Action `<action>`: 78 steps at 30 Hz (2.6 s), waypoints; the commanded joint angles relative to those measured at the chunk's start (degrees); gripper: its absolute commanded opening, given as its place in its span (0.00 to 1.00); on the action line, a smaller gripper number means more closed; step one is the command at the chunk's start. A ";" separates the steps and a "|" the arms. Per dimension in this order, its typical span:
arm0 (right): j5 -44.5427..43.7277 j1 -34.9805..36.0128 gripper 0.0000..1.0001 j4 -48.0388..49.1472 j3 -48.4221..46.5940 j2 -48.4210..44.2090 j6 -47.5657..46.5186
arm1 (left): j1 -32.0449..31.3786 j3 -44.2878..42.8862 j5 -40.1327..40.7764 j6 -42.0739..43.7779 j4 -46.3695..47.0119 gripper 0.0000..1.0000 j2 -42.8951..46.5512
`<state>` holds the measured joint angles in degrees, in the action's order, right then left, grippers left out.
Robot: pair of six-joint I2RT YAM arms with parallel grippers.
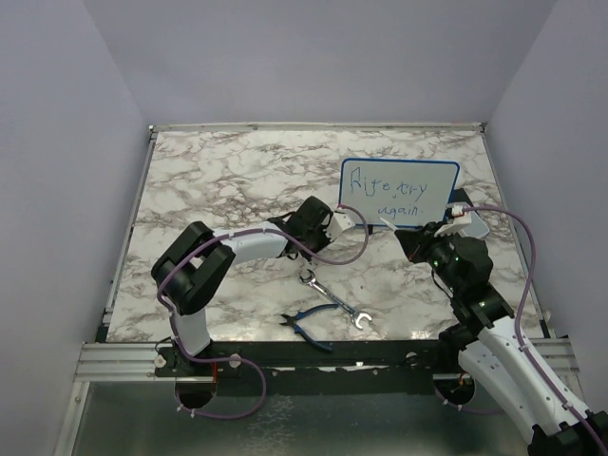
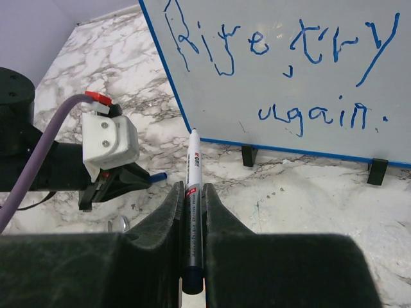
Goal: Write a sentence on the whiteboard
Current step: Close the whiteboard marker at the center of the board.
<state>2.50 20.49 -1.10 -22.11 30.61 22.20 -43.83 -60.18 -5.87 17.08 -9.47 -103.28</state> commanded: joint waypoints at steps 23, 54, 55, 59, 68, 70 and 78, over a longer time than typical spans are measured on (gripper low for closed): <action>29.79 -1.24 0.01 -15.03 -16.66 14.59 0.73 | -10.83 16.11 8.33 -4.69 -1.71 0.00 36.28; 58.01 -5.11 0.01 -34.99 -24.10 22.56 -4.19 | -21.75 19.05 1.57 -5.74 -4.39 0.00 49.66; 58.11 -5.11 0.01 -34.98 -24.06 22.56 -4.33 | -21.88 18.94 1.49 -5.74 -4.40 0.00 49.67; 58.30 -5.11 0.01 -34.23 -23.65 22.15 -3.76 | -22.25 18.77 1.22 -5.60 -4.89 0.00 49.67; 57.97 -5.13 0.01 -34.56 -24.13 21.71 -3.93 | -22.90 18.74 1.22 -5.42 -5.19 0.00 50.36; 57.87 -5.11 0.01 -34.49 -24.12 21.77 -3.85 | -22.99 18.74 0.98 -5.40 -5.27 0.00 50.53; 58.44 -5.11 0.01 -34.00 -23.96 21.49 -3.56 | -23.71 18.60 1.02 -5.34 -5.49 0.00 50.56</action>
<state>59.27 15.46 -34.22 -45.95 52.90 18.96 -66.89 -41.76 -3.64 11.40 -13.65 -53.43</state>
